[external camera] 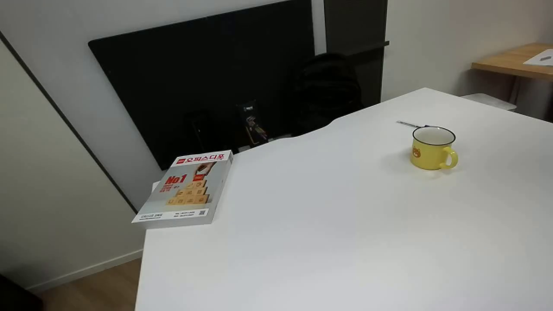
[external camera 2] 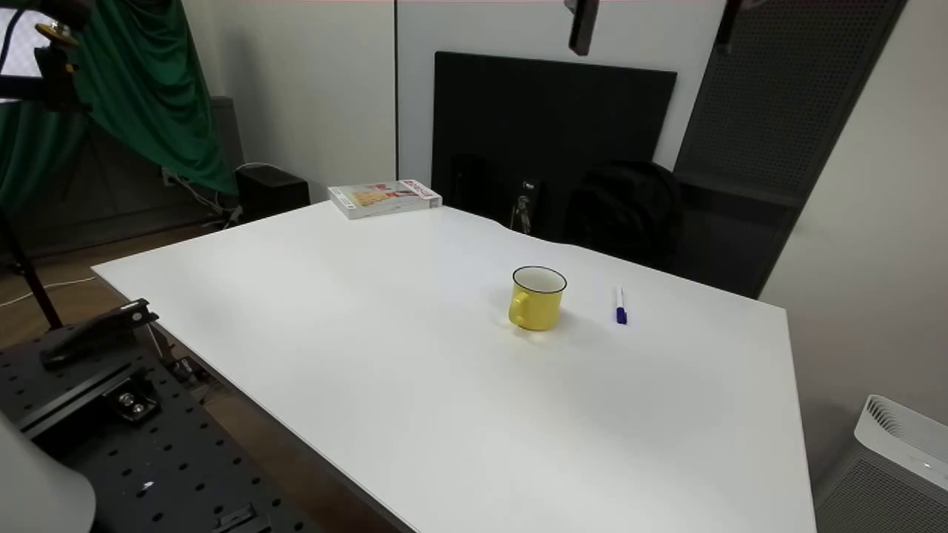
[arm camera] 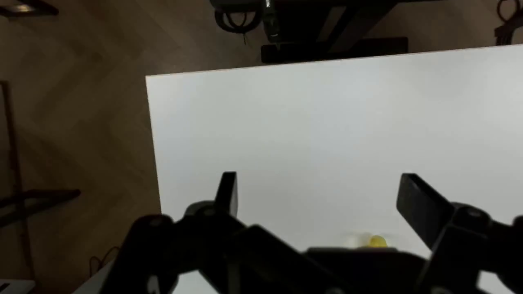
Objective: Put the marker into the cup.
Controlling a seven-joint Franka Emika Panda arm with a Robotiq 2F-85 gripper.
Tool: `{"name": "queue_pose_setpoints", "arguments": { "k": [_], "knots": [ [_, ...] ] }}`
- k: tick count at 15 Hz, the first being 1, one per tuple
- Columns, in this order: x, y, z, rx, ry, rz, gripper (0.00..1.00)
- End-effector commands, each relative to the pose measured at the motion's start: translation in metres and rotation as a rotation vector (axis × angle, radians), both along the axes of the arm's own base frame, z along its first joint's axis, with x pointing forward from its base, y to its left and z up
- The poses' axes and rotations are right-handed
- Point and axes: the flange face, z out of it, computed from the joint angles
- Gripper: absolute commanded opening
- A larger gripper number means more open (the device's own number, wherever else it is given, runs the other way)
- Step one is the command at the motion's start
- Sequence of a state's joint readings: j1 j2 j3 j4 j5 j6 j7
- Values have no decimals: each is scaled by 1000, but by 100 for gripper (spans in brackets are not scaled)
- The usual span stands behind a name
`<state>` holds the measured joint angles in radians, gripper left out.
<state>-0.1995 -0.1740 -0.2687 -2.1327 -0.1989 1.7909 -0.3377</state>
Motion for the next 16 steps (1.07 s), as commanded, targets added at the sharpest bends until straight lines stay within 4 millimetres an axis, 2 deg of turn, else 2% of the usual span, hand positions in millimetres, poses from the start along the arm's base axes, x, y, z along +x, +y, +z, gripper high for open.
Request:
{"name": "queue_pose_setpoints", "arguments": {
  "k": [1, 5, 9, 12, 15, 16],
  "knots": [
    [43, -26, -9, -66, -16, 87, 100],
    [77, -39, -26, -68, -64, 215, 100],
    [101, -47, -36, -54, -121, 262, 100],
    [111, -51, -33, -49, -207, 279, 100],
    [110, -55, -26, -36, -231, 274, 100],
    [107, -50, -36, -43, -217, 279, 100]
  ]
}}
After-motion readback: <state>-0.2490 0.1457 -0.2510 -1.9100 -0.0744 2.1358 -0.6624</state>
